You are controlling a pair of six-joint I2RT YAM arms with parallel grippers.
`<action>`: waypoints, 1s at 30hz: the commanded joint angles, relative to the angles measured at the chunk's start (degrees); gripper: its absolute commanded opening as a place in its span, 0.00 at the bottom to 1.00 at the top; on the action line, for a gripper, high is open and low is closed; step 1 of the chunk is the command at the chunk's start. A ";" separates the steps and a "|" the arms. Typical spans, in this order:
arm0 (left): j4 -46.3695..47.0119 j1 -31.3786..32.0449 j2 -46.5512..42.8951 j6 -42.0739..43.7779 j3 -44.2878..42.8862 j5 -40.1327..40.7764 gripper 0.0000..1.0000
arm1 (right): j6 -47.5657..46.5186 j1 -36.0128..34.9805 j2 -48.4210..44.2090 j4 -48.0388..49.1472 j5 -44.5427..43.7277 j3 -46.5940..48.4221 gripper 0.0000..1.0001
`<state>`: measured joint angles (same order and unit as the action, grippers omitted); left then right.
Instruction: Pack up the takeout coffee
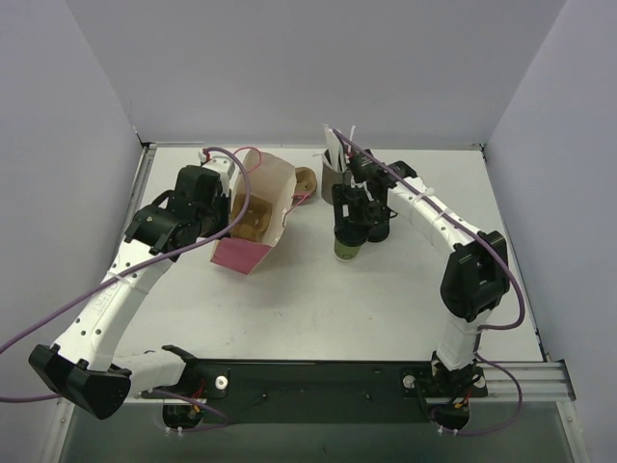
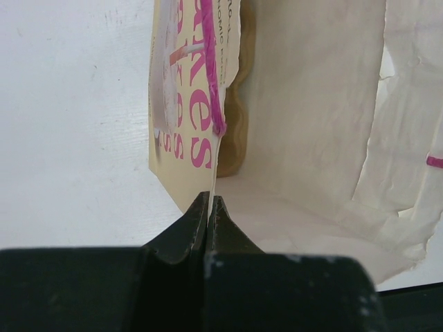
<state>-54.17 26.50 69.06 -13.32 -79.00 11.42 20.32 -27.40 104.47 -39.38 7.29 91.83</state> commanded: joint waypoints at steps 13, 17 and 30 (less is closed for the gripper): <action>2.76 -0.57 -0.77 -0.92 -2.91 1.50 0.00 | -3.09 -4.42 -3.04 -3.16 -9.75 -3.59 0.80; 2.84 -0.57 -0.85 -1.00 -2.91 1.59 0.00 | -3.53 -4.77 -3.57 -3.08 -10.89 -3.15 0.84; 3.02 -0.57 -0.77 -1.00 -2.65 1.32 0.00 | -3.97 -5.30 -3.57 -3.16 -10.72 -3.33 0.91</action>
<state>-54.17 26.41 68.97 -13.91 -79.02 12.16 16.99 -32.29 103.96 -40.36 -1.54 88.88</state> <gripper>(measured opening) 0.023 0.907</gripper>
